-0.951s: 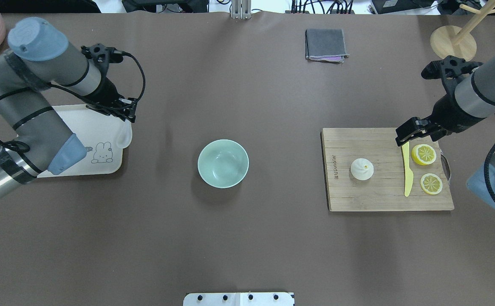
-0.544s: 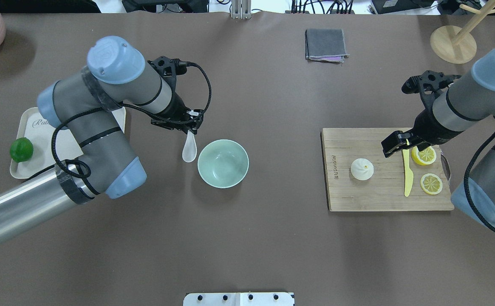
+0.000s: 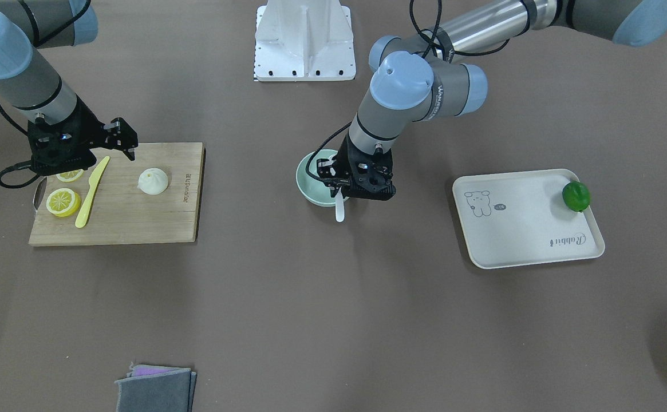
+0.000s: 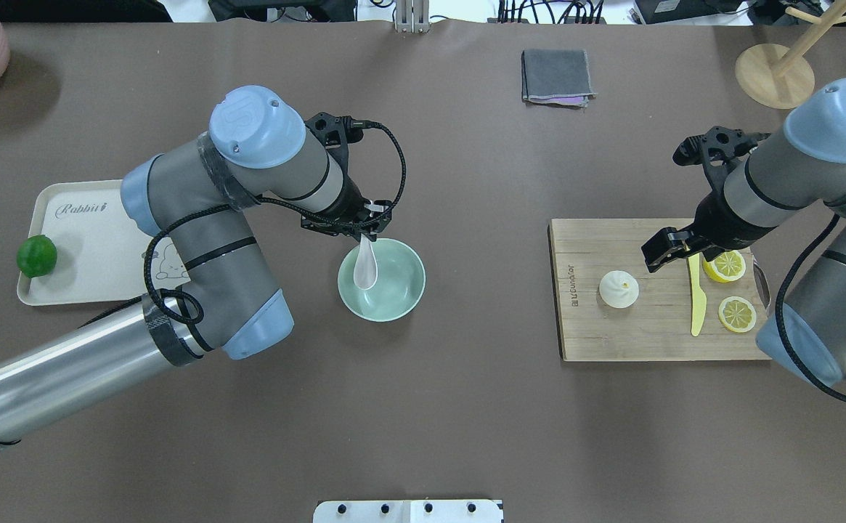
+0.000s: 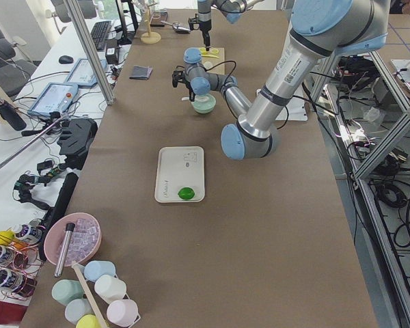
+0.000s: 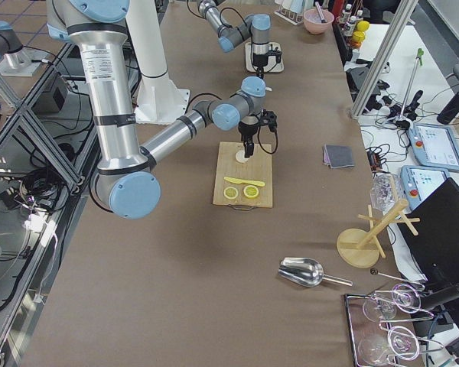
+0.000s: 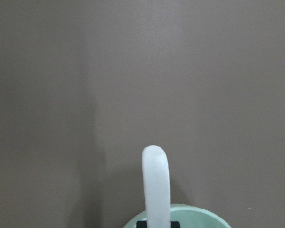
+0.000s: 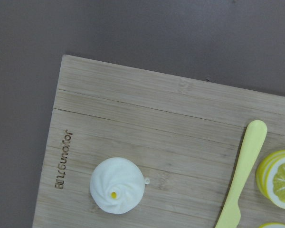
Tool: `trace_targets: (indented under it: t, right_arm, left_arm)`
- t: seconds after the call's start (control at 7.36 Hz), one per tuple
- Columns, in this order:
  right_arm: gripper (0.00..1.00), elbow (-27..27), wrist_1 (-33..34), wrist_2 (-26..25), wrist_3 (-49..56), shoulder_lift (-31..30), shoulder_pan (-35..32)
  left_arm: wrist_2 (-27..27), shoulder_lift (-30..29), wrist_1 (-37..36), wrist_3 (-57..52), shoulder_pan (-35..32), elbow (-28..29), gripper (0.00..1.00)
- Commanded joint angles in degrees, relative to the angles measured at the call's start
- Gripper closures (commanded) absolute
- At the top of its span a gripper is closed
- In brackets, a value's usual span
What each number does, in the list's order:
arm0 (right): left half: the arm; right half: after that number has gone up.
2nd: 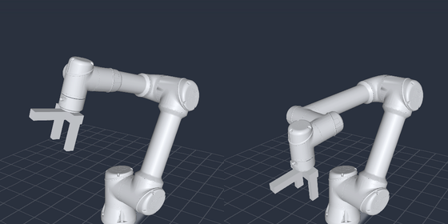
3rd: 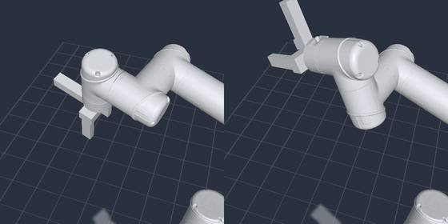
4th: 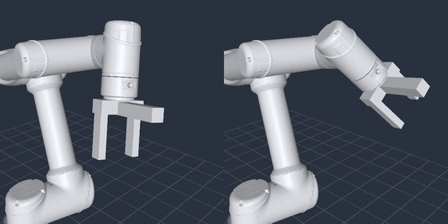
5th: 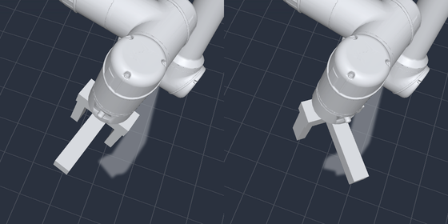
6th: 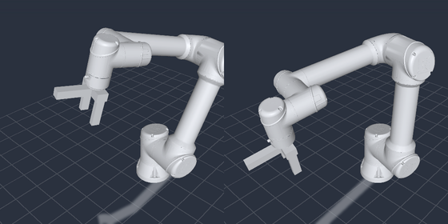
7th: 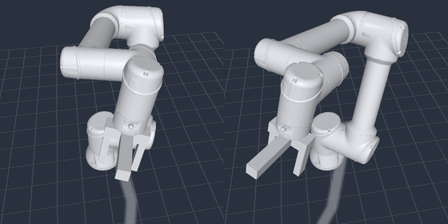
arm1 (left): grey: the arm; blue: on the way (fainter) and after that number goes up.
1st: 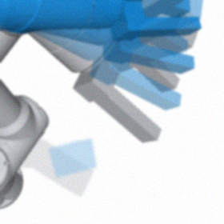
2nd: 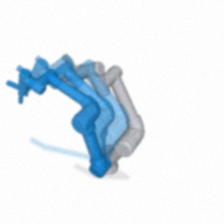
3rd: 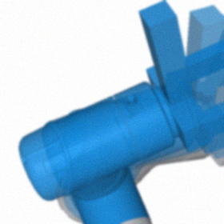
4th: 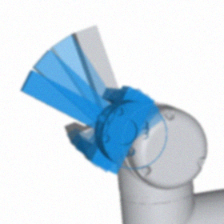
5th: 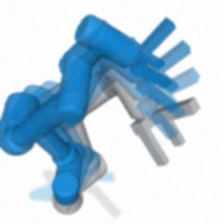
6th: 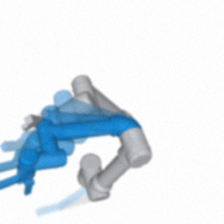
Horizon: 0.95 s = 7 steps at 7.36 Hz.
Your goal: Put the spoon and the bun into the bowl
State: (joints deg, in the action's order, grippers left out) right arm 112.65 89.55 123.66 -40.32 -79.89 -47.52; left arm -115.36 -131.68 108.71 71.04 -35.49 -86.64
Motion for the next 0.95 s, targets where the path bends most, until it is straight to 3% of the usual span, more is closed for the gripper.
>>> trace_targets:
  t: [0.0,0.27,0.41,0.82]
  right_arm:
    - [0.07,-1.4,-2.4,-0.1,-2.8,1.1,1.8]
    - [0.15,-7.0,-9.5,-2.5,-3.5,1.5,4.6]
    - [0.21,-7.5,-9.9,-2.6,-3.5,1.4,5.0]
    - [0.25,-8.1,-10.0,-2.6,-5.2,1.5,7.0]
  left_arm:
    - [0.7,0.1,0.3,1.9,0.2,-0.3,0.01]
    - [0.8,0.5,0.3,1.6,0.1,-0.2,0.01]
    - [1.0,0.5,0.3,1.6,0.0,-0.2,0.01]
    - [2.0,0.9,0.2,1.8,0.0,-0.3,0.01]
